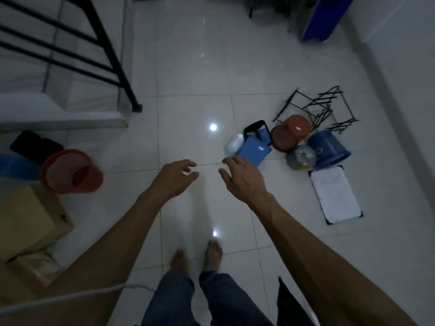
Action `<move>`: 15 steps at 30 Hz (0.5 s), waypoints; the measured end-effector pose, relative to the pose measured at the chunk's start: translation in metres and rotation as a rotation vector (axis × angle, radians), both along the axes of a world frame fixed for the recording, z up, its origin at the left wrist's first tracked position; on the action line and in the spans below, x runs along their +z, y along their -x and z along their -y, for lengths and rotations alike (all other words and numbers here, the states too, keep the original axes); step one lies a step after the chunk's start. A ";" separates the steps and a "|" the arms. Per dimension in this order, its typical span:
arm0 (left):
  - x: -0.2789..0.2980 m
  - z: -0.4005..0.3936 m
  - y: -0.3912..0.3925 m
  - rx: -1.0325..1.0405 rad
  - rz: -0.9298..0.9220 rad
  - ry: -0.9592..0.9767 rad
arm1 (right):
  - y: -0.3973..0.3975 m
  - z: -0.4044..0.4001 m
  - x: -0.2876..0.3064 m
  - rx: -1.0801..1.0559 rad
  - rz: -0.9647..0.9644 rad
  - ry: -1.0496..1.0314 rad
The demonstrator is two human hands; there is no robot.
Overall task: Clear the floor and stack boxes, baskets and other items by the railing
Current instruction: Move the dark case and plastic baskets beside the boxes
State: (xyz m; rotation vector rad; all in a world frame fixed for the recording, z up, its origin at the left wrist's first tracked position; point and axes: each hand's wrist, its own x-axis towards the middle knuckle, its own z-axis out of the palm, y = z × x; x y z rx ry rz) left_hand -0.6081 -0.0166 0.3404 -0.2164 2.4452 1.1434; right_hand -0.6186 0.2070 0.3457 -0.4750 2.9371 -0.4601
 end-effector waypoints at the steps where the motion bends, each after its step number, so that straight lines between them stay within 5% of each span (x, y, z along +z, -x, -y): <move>1: 0.011 -0.011 -0.001 -0.046 -0.016 0.012 | -0.008 -0.015 0.010 -0.031 0.004 -0.012; 7: 0.062 -0.068 -0.021 -0.363 -0.057 0.088 | -0.053 -0.085 0.068 -0.251 0.006 -0.022; 15: 0.094 -0.121 -0.043 -0.440 -0.066 0.050 | -0.096 -0.143 0.101 -0.414 -0.035 0.069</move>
